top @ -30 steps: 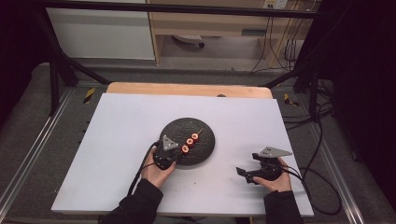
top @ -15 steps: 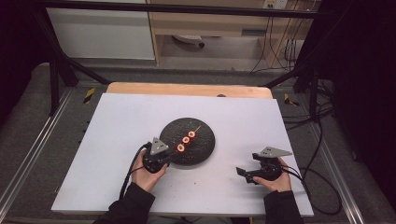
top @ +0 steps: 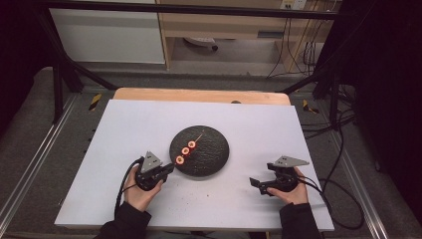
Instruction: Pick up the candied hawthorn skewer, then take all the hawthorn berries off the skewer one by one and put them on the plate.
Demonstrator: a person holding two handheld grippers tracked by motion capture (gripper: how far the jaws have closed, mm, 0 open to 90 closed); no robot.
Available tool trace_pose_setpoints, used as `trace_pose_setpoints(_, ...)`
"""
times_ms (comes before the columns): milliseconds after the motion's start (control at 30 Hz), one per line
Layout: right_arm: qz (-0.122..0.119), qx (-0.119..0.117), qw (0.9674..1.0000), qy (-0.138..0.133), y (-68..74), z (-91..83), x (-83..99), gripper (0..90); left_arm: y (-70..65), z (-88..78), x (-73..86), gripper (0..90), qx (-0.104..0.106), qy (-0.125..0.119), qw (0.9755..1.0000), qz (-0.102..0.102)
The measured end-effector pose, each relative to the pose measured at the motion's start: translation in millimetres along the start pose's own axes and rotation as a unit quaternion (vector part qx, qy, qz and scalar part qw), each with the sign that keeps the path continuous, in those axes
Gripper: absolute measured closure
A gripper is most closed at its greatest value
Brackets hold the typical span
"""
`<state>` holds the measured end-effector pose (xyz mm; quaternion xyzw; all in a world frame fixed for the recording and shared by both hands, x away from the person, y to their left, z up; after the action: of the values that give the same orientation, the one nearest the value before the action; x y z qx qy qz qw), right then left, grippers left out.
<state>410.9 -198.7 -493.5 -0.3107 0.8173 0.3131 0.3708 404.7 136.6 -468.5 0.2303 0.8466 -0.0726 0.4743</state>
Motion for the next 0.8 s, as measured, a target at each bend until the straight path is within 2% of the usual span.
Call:
trace_pose_setpoints(300,-0.002,-0.007,0.9999,0.007,9.3,10.3,-4.9,4.1,12.5,-8.4,10.9,88.3,0.001,-0.008,1.0,-0.005)
trace_pose_setpoints(633,-0.01,-0.014,0.9998,0.013,21.1,21.7,-13.9,4.1,18.1,-15.6,21.7,88.3,0.002,-0.009,1.0,-0.004)
trace_pose_setpoints(700,-0.006,-0.018,0.9997,0.013,24.7,24.5,-17.0,4.2,17.8,-16.5,22.6,88.3,0.004,-0.009,0.9999,-0.008)
trace_pose_setpoints(800,-0.009,-0.024,0.9996,0.01,33.1,32.8,-24.9,4.2,17.4,-17.8,23.1,88.3,0.006,-0.011,0.9999,-0.003)
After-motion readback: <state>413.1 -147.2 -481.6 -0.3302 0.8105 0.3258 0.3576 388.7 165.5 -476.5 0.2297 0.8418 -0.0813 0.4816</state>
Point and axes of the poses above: each handheld gripper's, and its own axes: z roughly forward along the jaws, x roughly out of its underside, y roughly to its left, the point moved 8 cm from there along z, roughly forward along the jaws, and after that the axes turned 13 degrees about -x, right-handed, at the moved point
